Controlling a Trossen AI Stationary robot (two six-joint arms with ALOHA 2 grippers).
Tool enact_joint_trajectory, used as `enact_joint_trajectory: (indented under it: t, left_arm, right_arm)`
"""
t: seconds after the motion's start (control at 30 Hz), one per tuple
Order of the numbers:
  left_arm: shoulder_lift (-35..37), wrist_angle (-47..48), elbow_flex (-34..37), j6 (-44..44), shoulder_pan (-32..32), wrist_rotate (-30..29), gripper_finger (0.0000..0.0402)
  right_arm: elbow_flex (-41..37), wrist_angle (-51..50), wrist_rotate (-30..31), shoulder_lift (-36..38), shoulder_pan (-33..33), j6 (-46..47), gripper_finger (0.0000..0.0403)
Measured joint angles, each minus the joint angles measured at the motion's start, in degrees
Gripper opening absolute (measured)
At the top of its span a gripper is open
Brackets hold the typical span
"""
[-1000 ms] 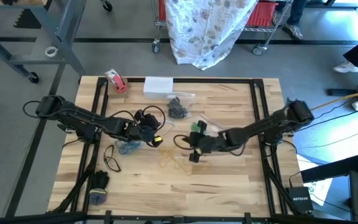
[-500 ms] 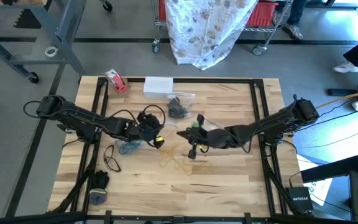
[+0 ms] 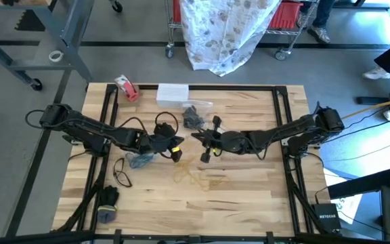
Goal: Sort rubber bands
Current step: Put the yellow rubber band into the transparent zip bag
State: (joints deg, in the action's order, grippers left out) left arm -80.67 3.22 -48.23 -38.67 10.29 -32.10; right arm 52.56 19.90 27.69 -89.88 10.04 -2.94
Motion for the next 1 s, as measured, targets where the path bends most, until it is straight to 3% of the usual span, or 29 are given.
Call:
enact_joint_trajectory:
  t: [0.5, 1.0]
  left_arm:
    - [-0.3, 0.2, 0.0, -0.4, -1.8, 0.0, 0.0001]
    - [-1.4, -1.3, 0.0, 0.1, -1.6, 0.0, 0.0001]
  right_arm:
    - [0.0, 7.8, -7.2, -1.4, 0.0, -5.0, 0.0]
    - [0.0, 9.5, -6.3, -6.4, -0.5, -3.4, 0.0]
